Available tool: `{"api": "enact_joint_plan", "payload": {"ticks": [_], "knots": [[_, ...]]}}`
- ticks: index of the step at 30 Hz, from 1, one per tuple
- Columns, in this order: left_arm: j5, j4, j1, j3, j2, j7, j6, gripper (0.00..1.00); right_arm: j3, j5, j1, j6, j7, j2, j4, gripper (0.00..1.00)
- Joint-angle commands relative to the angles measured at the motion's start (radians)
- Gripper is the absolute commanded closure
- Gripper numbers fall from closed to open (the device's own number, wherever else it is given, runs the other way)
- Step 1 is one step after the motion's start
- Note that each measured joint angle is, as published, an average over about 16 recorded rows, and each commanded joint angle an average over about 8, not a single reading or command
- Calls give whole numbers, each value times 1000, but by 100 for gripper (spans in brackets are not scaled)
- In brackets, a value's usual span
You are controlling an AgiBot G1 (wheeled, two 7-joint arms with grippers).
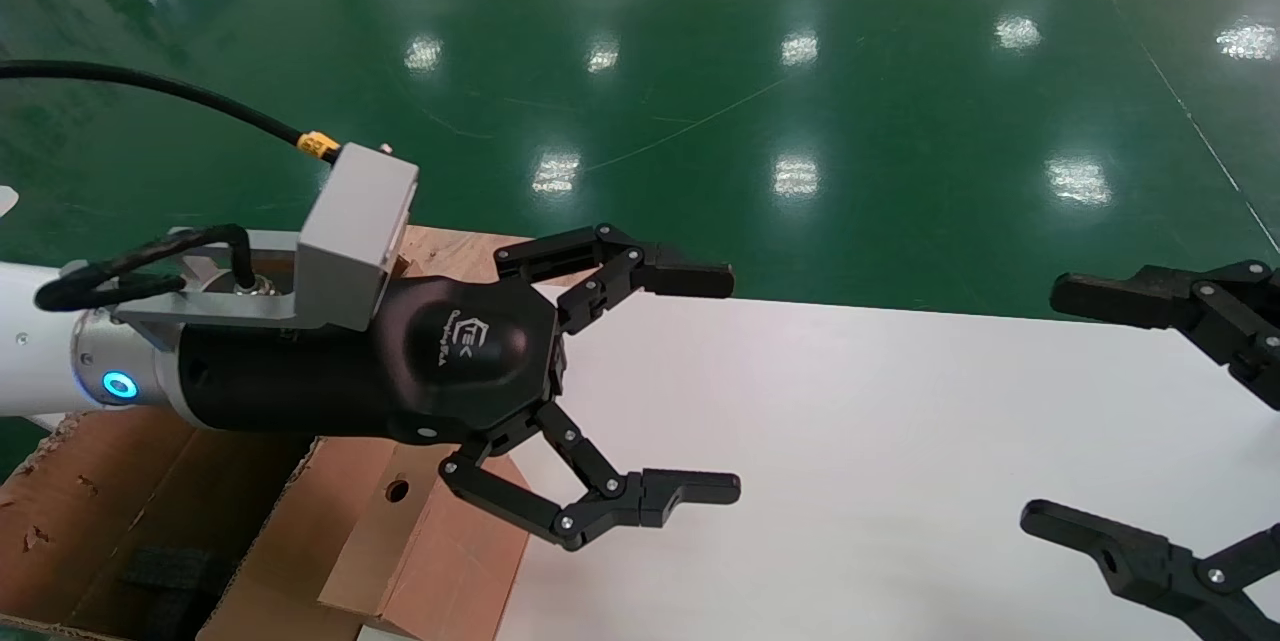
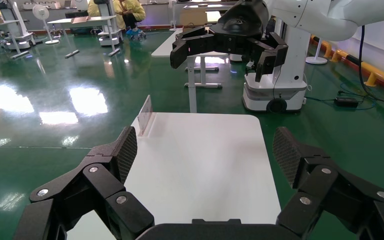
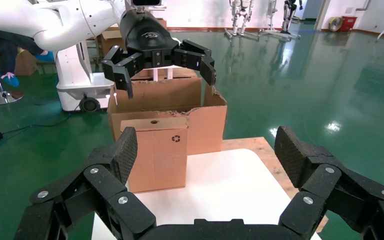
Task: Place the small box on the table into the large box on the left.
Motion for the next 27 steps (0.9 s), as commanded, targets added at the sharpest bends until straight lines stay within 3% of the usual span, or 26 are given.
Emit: {"api": "enact_joint_plan", "payload": {"ticks": [1,12,13,20,21,25,27], "knots": [[0,0,0,0,0,0,0,0,0,0,0,0,0,0,0,0],[0,0,0,0,0,0,0,0,0,0,0,0,0,0,0,0],[0,0,0,0,0,0,0,0,0,0,0,0,0,0,0,8],[0,0,0,0,0,0,0,0,0,0,0,0,0,0,0,96],[0,0,0,0,0,0,0,0,0,0,0,0,0,0,0,100],[0,0,0,0,0,0,0,0,0,0,0,0,0,0,0,100],[0,0,0,0,0,0,0,7,0,0,0,0,0,0,0,100]]}}
